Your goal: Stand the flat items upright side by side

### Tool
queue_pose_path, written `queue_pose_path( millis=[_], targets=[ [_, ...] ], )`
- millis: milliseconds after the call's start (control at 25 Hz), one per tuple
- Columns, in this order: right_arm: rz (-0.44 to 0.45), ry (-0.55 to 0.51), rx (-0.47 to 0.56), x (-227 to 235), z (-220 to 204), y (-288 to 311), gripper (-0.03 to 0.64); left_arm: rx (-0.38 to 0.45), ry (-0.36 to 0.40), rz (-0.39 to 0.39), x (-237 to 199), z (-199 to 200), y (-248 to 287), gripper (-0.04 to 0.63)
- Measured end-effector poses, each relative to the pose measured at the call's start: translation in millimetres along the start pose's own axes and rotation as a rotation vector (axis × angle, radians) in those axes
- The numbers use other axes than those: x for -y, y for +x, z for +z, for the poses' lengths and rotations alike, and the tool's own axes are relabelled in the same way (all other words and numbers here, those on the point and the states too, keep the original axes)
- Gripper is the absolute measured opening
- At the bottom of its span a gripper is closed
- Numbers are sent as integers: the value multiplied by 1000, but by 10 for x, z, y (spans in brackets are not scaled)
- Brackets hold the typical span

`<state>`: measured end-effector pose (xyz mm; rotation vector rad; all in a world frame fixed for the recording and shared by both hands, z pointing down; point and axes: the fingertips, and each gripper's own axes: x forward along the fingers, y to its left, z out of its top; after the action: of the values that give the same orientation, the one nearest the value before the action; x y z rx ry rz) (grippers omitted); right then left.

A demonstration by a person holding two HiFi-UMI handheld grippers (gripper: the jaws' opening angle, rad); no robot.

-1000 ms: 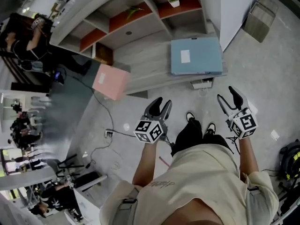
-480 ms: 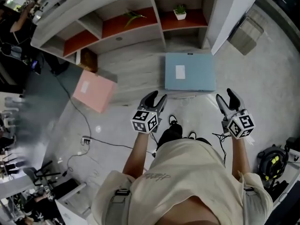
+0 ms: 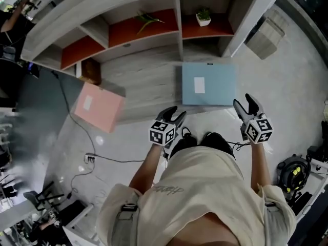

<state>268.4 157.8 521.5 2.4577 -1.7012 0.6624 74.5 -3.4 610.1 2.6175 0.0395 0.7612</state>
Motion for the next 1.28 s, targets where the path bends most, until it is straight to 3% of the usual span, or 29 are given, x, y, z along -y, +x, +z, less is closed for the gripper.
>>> queue_pose_path(
  millis=[160, 400, 640, 1000, 1280],
  targets=[
    [-24, 18, -55, 237, -100, 159, 294, -58, -24, -11, -89, -93, 147, 221],
    [-29, 52, -119, 627, -329, 401, 308, -84, -78, 66, -291, -177, 400, 227],
    [7, 51, -183, 1190, -446, 951, 316, -107, -293, 128, -424, -307, 642, 240],
    [131, -25, -294, 1670, -650, 1803, 322, -194, -352, 341, -583, -554, 914, 262],
    [237, -11, -356, 1644, -810, 2200, 327, -208, -464, 347, -518, -713, 931, 264]
  ],
)
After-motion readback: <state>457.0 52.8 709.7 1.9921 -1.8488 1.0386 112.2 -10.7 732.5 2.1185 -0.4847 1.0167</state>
